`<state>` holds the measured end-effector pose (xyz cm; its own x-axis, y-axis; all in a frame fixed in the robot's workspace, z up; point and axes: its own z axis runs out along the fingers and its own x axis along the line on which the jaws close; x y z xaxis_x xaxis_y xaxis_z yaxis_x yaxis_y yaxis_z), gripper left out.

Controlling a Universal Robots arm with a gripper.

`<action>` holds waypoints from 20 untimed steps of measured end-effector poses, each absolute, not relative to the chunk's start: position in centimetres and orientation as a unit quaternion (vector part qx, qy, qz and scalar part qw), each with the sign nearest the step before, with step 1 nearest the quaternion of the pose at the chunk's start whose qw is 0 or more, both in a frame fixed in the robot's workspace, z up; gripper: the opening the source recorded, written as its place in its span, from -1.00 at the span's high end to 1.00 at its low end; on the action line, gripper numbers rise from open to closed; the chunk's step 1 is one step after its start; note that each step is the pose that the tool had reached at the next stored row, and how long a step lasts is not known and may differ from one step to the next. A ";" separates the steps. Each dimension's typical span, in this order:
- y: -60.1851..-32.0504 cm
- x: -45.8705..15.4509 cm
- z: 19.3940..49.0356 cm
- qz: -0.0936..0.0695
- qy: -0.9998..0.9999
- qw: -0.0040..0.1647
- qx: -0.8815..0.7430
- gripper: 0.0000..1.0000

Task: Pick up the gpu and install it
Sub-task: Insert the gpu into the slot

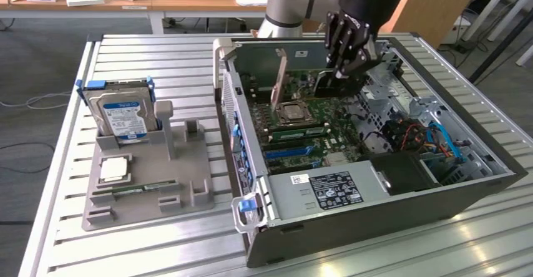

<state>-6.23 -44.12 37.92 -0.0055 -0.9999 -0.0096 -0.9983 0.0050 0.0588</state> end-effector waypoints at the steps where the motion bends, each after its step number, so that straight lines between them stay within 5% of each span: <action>1: -44.1 -6.2 37.8 -0.024 -0.708 0.017 0.706 0.46; 20: -44.1 -6.2 36.1 -0.024 -0.694 0.018 0.720 0.46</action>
